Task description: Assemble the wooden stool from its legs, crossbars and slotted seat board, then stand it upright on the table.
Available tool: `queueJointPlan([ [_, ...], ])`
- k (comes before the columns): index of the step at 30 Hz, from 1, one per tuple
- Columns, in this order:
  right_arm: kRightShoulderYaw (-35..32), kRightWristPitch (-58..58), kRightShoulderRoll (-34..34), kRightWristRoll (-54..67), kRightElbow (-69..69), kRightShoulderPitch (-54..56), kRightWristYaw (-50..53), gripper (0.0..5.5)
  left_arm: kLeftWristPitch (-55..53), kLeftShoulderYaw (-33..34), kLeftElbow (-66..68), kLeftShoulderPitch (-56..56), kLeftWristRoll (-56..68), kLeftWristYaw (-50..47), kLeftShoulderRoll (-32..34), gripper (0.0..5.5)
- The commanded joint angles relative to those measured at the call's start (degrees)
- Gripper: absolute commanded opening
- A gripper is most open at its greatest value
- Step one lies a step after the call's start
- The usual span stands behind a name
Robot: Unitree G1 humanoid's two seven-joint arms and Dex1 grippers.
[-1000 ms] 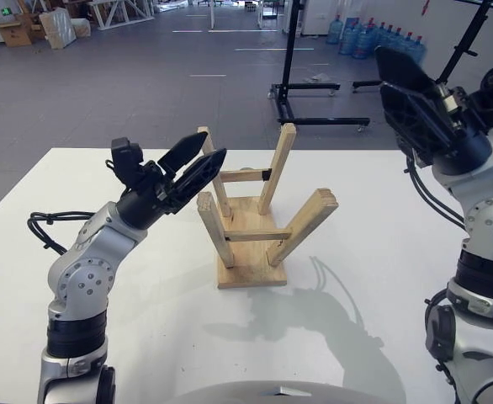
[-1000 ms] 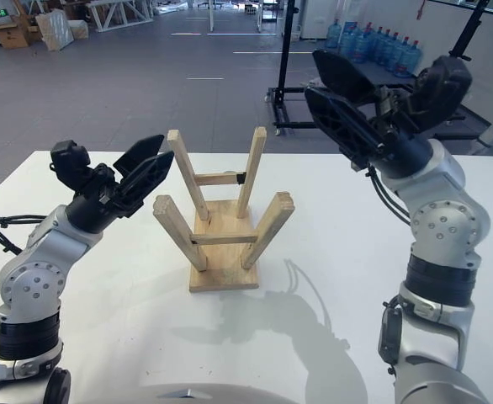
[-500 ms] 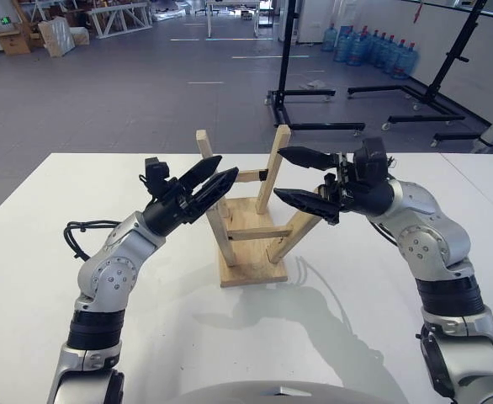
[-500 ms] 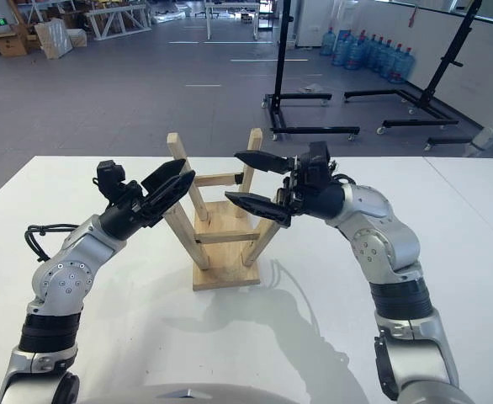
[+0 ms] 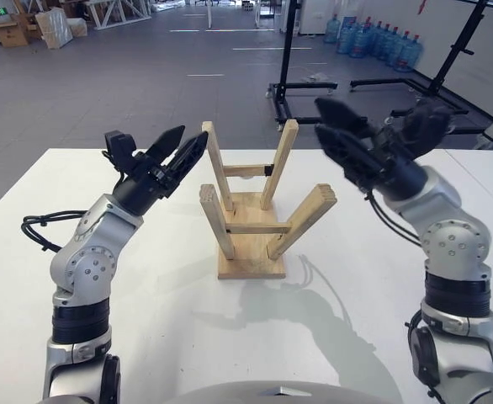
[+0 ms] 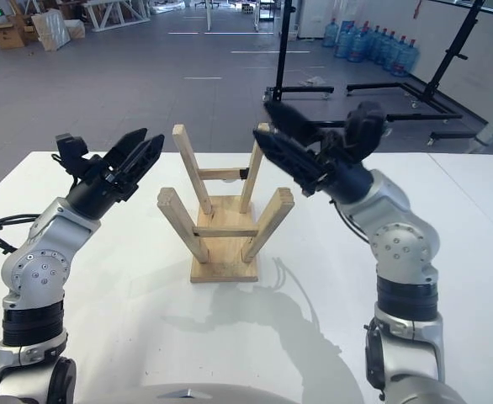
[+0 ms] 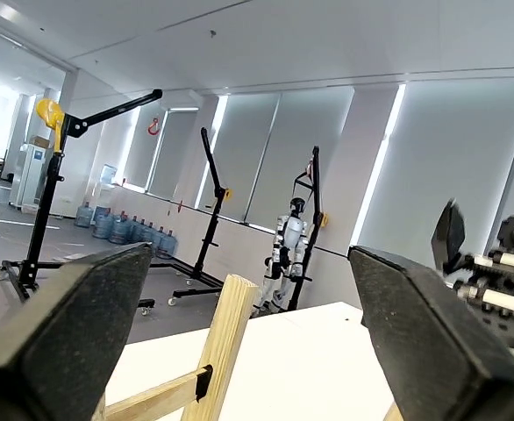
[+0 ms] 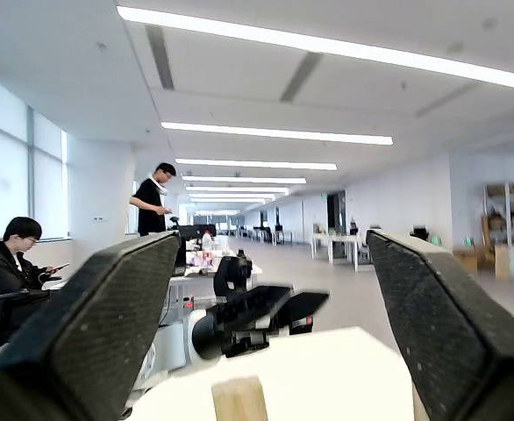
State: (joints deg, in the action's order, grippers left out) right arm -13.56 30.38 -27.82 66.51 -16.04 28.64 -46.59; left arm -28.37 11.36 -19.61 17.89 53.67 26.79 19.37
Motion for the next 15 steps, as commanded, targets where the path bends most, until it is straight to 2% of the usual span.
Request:
queueJointPlan([
  [1, -4.80, 0.78, -3.73, -0.26, 5.67, -0.35, -2.78, 3.91, -0.97, 0.51, -1.65, -4.13, -0.21, 2.27, 1.91, 4.08],
  [5, -6.41, -0.42, -6.37, -5.25, 14.15, -4.53, -7.17, 3.91, -0.76, 2.45, -3.74, -8.93, 1.13, 6.14, 3.94, 4.08],
  [8, 1.30, -9.25, -7.69, -23.53, 21.23, -6.11, -4.98, 3.91, -0.23, 6.97, -7.57, -11.99, 5.80, 9.00, 5.59, 4.08],
  [10, 7.58, -17.06, -5.14, -34.64, 22.20, -7.20, -2.70, 3.91, -0.18, 8.73, -7.42, -11.93, 6.48, 9.02, 6.59, 4.08],
  [12, 12.49, -19.08, -2.84, -38.31, 17.46, -9.50, -2.98, 3.91, -0.57, 10.27, -8.49, -12.21, 8.60, 9.89, 7.51, 4.08],
  [15, 19.05, -14.44, -4.22, -34.22, 3.75, -16.61, -10.07, 3.91, -0.78, 12.13, -11.24, -13.64, 12.02, 11.19, 8.69, 4.08],
])
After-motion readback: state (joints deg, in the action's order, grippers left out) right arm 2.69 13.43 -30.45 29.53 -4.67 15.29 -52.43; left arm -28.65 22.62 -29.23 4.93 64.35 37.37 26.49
